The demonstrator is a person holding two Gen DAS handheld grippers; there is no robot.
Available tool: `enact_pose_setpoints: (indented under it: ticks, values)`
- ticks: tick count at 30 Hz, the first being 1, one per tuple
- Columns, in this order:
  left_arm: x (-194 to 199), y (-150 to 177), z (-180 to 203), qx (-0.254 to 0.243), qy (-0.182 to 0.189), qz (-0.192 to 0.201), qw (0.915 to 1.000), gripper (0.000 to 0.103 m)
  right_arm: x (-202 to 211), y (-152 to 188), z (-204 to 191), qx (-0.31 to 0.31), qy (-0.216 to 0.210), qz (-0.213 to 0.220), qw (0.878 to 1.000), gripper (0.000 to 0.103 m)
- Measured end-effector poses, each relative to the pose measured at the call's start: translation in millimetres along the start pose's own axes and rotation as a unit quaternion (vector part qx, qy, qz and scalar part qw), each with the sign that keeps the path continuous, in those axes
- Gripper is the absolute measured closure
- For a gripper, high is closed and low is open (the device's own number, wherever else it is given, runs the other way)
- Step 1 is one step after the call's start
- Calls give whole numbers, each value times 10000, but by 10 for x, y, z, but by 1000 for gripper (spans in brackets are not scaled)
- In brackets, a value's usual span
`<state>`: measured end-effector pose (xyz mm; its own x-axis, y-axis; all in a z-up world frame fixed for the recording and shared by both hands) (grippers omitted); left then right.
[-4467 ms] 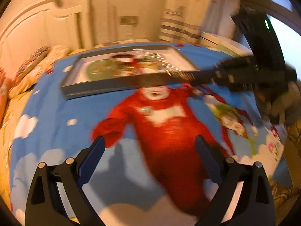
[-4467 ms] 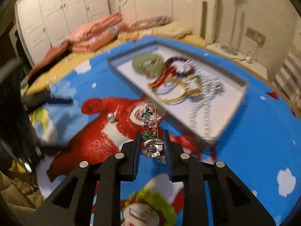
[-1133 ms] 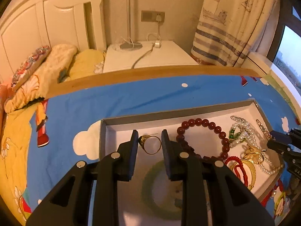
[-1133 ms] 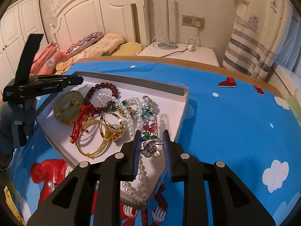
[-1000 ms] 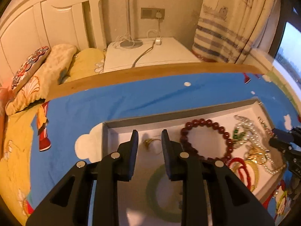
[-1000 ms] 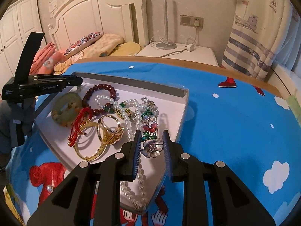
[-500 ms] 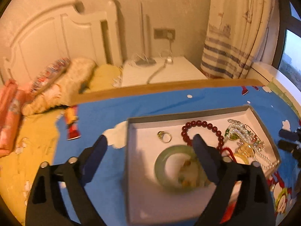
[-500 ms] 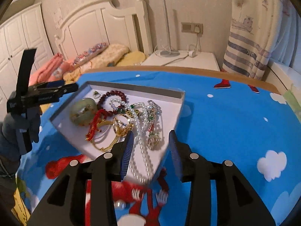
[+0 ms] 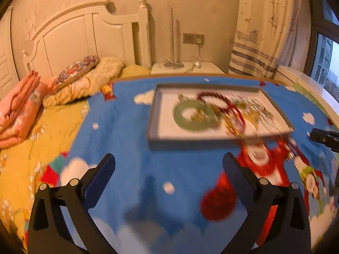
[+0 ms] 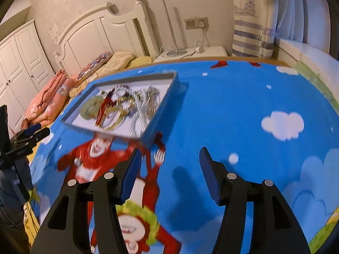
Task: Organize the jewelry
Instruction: 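Grasp a pearl earring with the right tool while the left tool grasps the other pearl earring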
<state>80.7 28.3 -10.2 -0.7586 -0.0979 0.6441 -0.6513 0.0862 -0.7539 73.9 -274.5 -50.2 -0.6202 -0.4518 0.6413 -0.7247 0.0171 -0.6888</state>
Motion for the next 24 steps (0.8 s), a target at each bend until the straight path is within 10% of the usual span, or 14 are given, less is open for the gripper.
enact_pose_setpoints:
  ticks: [18,24]
  values:
    - [47,505,399,-305,264,-382,9985,2,-444,257,-564,967,-152,-774,9922,45]
    - [28,515,404,-327,241,-419,9983,2,-545,238,-651,1263,-25,-850,9883,58]
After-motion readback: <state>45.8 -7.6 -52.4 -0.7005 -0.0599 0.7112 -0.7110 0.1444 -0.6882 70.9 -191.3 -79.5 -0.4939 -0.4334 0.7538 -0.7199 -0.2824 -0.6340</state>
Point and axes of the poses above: each gripper's, at about its wrist camera, not at the fingertips, and x roughly against the way its jaws point, z to its right, y to its underside, the point moved 10 cm from there along -x, roughly the way its jaws point, and after that the axes turned 10 degrees about -y, right-handed, at the moved point
